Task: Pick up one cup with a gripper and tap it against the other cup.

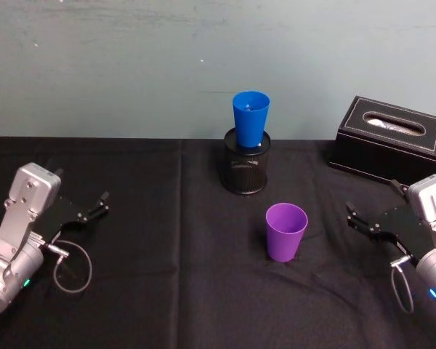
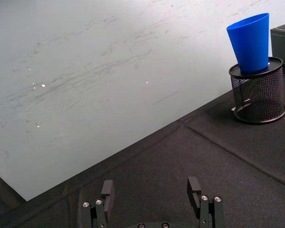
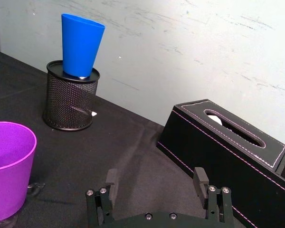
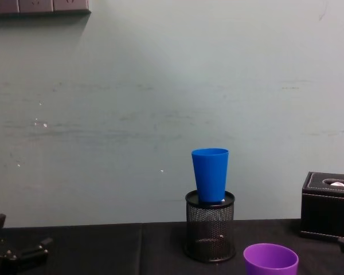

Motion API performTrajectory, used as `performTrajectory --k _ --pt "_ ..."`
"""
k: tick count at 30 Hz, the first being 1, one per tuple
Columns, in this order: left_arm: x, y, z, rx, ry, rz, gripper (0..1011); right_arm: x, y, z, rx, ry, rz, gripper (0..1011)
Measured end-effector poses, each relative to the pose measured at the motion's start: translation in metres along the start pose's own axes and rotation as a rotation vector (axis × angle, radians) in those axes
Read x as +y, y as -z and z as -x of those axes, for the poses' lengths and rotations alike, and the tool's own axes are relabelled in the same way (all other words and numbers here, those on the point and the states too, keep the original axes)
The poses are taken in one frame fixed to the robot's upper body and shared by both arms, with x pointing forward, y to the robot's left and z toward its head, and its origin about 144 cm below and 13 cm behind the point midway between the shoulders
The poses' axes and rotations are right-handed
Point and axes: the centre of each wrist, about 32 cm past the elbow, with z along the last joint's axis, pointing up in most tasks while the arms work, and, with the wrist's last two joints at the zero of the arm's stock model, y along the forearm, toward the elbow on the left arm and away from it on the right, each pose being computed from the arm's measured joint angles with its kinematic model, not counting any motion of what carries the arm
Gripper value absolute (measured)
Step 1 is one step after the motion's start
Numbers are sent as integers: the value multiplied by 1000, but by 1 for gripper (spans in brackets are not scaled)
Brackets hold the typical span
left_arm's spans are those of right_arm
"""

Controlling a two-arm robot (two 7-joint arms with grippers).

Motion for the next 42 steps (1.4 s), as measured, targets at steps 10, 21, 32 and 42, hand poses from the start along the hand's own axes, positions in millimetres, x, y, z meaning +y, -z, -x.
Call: performTrajectory --k 10,21,32,42 --pt "0 0 0 0 0 0 1011 -5 -5 -2 26 -19 -9 1003" --pt "0 0 0 0 0 0 1011 -12 -12 1 103 -101 -5 1003" --pt "0 0 0 0 0 0 1011 -18 -13 10 93 -143 -1 1003" --pt "0 0 0 0 0 0 1011 -24 -14 17 113 -174 -15 1003"
